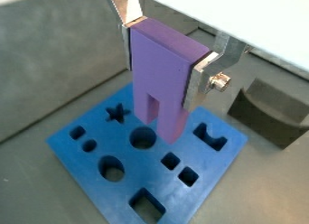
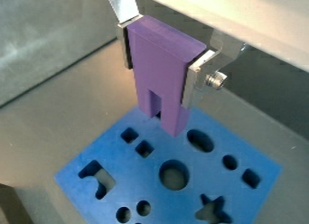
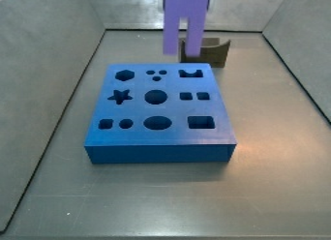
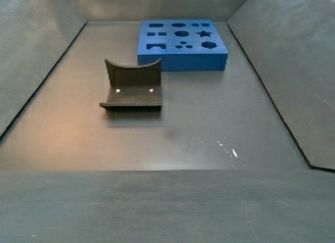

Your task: Insert the double-square object.

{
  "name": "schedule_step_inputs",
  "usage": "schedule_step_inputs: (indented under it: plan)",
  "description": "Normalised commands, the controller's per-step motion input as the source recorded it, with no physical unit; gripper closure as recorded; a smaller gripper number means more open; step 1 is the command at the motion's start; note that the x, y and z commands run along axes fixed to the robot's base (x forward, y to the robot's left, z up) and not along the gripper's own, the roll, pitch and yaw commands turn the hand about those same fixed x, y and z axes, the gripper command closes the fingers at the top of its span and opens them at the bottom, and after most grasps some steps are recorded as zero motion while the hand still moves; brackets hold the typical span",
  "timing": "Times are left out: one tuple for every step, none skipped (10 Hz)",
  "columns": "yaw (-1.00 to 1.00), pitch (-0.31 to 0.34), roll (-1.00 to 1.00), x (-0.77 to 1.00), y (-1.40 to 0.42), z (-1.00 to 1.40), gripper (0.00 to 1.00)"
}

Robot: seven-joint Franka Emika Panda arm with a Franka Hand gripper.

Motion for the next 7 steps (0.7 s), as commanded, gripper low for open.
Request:
schedule_step_inputs:
  plan:
    - [0.00,0.237,0.00,0.51,0.05,-0.30,1.00]
    - [0.00,0.209,0.00,0.37,0.00,-0.19,1.00]
    - [0.00,0.284,0.06,0.41,0.00,-0.32,1.00]
    - [0.00,0.317,0.20,0.44,0.00,-0.43,1.00]
    - [0.00,0.363,0.26,0.67,0.00,-0.31,1.00]
    - [0.00,0.349,0.37,0.69,0.00,-0.15,1.00]
    - [0.00,0.260,0.33,0.58,0.00,-0.36,1.00]
